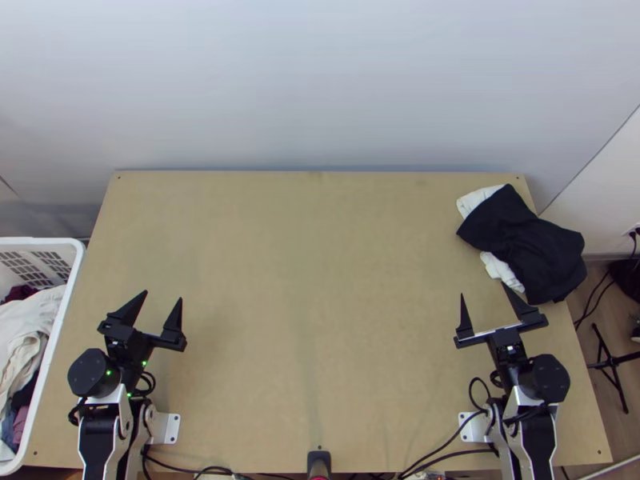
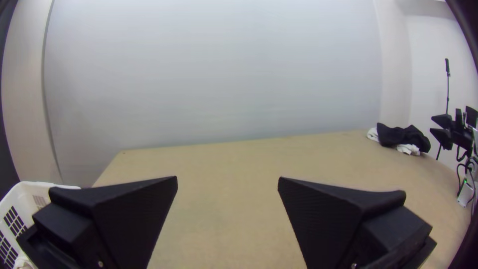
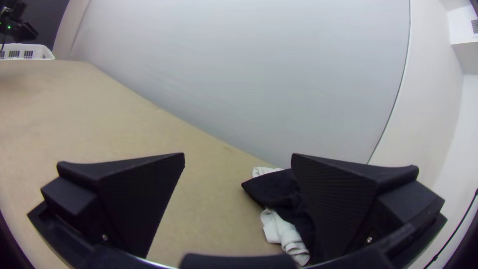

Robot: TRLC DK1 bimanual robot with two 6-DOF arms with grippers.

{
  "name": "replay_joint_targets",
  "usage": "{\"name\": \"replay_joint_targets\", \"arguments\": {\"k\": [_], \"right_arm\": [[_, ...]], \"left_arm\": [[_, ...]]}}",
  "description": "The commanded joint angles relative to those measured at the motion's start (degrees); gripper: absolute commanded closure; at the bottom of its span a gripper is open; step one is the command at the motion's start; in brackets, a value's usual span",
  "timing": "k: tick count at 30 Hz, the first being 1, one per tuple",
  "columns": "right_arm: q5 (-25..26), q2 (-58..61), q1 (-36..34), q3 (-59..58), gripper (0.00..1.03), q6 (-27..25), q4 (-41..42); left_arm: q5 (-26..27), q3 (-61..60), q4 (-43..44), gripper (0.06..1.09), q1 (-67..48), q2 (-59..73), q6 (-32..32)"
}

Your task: Fold the t-shirt

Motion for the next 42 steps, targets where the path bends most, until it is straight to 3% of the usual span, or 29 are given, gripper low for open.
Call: {"name": "replay_joint_targets", "arguments": {"k": [1,40,42], "right_arm": [[0.00,0.01,0.01,0.02,0.03,0.02,0.01],[0.00,0.01,1.24,-0.07,0.03,1.16,0.01],[0.00,-0.08,1.24,0.02,0.03,1.25,0.01]], "left_arm": [[0.02,-0.02,0.02,0.10,0.00,0.01,-0.01],[0.02,-0.02,0.02,0.10,0.00,0.01,-0.01],[0.02,-0.02,0.11,0.10,-0.53,0.01,-3.79]]}}
